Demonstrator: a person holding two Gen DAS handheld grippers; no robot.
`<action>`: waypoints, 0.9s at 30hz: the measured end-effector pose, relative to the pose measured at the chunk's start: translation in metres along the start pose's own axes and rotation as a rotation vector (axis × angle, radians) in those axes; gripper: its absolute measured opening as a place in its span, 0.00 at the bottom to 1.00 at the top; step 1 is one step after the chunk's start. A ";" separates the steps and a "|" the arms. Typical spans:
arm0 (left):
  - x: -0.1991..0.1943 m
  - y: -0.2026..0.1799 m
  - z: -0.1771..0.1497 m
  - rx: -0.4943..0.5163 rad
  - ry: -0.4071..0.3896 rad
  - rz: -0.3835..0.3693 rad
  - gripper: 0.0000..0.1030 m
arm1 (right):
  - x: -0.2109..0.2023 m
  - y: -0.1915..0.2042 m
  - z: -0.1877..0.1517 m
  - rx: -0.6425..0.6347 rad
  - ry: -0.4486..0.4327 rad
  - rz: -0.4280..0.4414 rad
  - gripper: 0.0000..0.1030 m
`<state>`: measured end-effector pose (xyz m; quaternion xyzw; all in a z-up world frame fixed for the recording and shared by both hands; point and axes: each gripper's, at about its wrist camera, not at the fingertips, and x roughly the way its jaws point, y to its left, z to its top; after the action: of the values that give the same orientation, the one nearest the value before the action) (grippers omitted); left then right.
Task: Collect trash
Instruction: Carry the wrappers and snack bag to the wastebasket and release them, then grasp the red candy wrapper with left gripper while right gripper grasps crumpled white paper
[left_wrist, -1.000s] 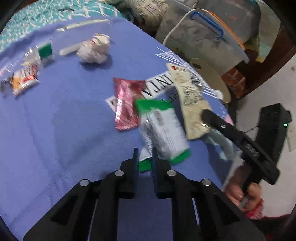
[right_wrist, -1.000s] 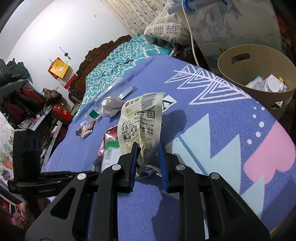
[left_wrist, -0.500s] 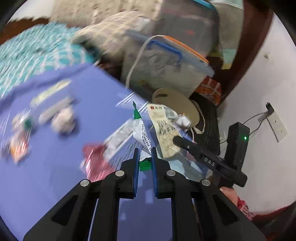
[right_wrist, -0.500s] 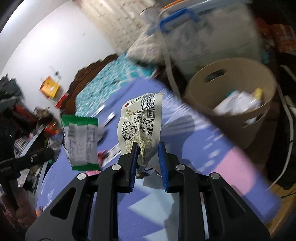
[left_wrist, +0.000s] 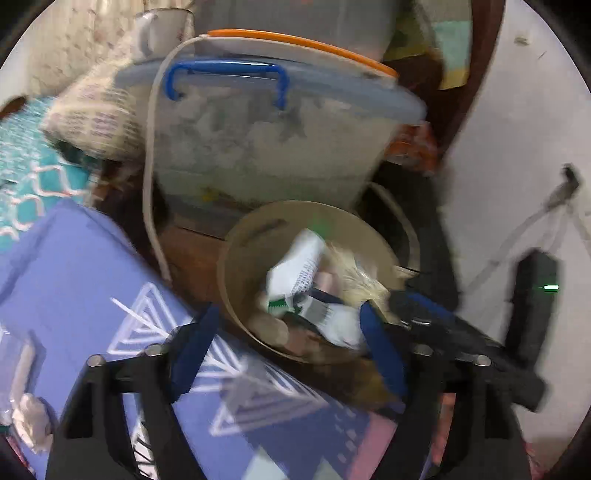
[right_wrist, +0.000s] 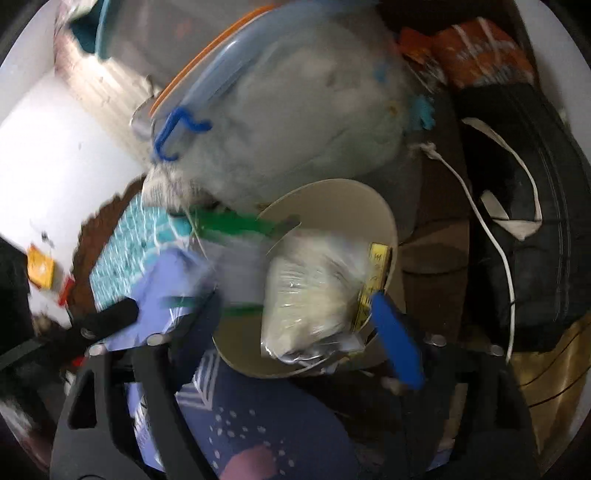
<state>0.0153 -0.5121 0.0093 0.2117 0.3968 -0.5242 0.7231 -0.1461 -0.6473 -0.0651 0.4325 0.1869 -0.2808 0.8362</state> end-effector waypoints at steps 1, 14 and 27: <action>0.000 0.000 -0.003 0.005 0.003 0.005 0.68 | -0.005 0.001 -0.001 -0.007 -0.022 -0.011 0.81; -0.130 0.103 -0.152 -0.238 -0.094 0.133 0.67 | -0.030 0.101 -0.056 -0.189 0.020 0.180 0.60; -0.111 0.146 -0.200 -0.354 0.023 0.177 0.75 | 0.028 0.203 -0.148 -0.376 0.338 0.273 0.40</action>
<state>0.0653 -0.2498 -0.0372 0.1216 0.4709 -0.3782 0.7877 -0.0061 -0.4379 -0.0377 0.3315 0.3123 -0.0499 0.8889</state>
